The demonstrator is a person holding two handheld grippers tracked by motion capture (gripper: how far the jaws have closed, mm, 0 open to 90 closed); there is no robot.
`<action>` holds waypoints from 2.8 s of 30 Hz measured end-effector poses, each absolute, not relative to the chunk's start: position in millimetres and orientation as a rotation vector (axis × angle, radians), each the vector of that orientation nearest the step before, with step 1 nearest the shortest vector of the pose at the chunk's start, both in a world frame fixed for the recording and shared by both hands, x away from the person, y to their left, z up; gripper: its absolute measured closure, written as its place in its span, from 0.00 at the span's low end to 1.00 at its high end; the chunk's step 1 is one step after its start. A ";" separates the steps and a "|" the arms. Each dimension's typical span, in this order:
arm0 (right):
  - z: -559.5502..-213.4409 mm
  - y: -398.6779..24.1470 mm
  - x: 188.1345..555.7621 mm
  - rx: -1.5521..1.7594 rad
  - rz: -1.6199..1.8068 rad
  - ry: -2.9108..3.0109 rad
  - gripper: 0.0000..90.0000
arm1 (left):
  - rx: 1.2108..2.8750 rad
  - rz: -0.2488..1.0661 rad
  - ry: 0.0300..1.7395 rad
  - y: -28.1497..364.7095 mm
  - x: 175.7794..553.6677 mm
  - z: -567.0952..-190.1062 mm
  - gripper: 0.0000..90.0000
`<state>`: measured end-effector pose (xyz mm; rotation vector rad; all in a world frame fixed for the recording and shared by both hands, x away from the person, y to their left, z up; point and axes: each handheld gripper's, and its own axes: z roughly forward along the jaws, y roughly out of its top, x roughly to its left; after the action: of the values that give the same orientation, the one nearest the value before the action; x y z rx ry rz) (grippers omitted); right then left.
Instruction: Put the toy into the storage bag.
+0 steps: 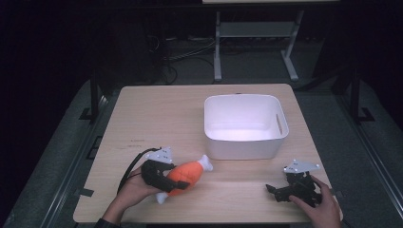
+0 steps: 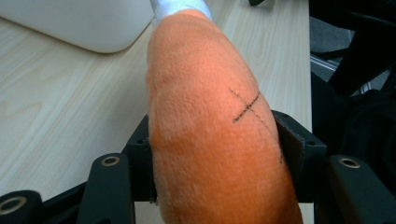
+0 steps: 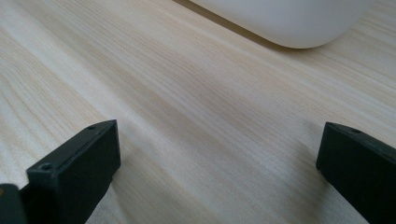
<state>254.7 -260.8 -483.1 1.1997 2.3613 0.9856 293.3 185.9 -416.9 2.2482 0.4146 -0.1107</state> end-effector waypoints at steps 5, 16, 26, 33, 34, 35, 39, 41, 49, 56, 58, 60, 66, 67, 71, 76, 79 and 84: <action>-483.1 -260.8 254.7 1.199 0.985 2.361 0.00 | 2.256 -0.106 0.389 186.4 297.1 -409.8 0.46; -483.1 -260.8 254.7 1.200 0.986 2.361 0.00 | 2.242 -0.102 0.324 187.5 305.6 -388.6 0.46; -483.1 -260.7 254.7 1.201 0.986 2.361 0.00 | 2.223 -0.104 0.285 184.7 312.8 -370.2 0.46; -483.0 -260.8 254.6 1.200 0.987 2.361 0.00 | 2.220 -0.108 0.259 182.7 318.6 -359.1 0.46; -483.0 -260.8 254.6 1.201 0.987 2.361 0.00 | 2.218 -0.108 0.256 182.0 319.4 -357.3 0.46; -483.1 -260.8 254.6 1.199 0.988 2.362 0.00 | 2.215 -0.109 0.259 181.8 319.6 -356.3 0.46; -483.1 -260.8 254.6 1.199 0.988 2.361 0.00 | 2.223 -0.110 0.242 178.7 321.9 -350.8 0.46; -483.1 -260.8 254.6 1.200 0.988 2.362 0.00 | 2.228 -0.108 0.230 176.6 323.4 -347.0 0.46; -483.1 -260.8 254.6 1.200 0.987 2.360 0.00 | 2.235 -0.098 0.194 165.4 329.6 -333.6 0.46; -483.0 -260.8 254.6 1.200 0.987 2.360 0.00 | 2.238 -0.087 0.161 157.3 336.5 -321.3 0.46; -483.1 -260.8 254.6 1.199 0.988 2.360 0.00 | 2.234 -0.088 0.156 154.6 338.1 -317.9 0.46; -483.1 -260.8 254.6 1.200 0.988 2.360 0.00 | 2.240 -0.081 0.148 152.0 340.1 -315.1 0.46; -483.1 -260.8 254.6 1.199 0.987 2.360 0.00 | 2.242 -0.071 0.140 146.4 346.5 -306.7 0.46; -483.1 -260.8 254.6 1.199 0.987 2.360 0.00 | 2.241 -0.068 0.137 145.2 347.9 -305.4 0.46; -483.0 -260.8 254.6 1.199 0.988 2.362 0.00 | 2.244 -0.073 0.128 139.9 353.0 -299.7 0.46; -483.0 -260.8 254.6 1.199 0.986 2.362 0.00 | 2.247 -0.070 0.100 132.2 360.9 -293.5 0.46; -483.0 -260.7 254.6 1.200 0.987 2.360 0.00 | 2.254 -0.067 0.096 127.2 365.0 -291.0 0.46; -483.1 -260.8 254.6 1.199 0.988 2.361 0.00 | 2.258 -0.064 0.077 115.5 374.2 -286.0 0.46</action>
<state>254.6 -260.8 -483.1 1.1994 2.3615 0.9878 374.2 115.5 -286.0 2.2578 0.0768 -0.0641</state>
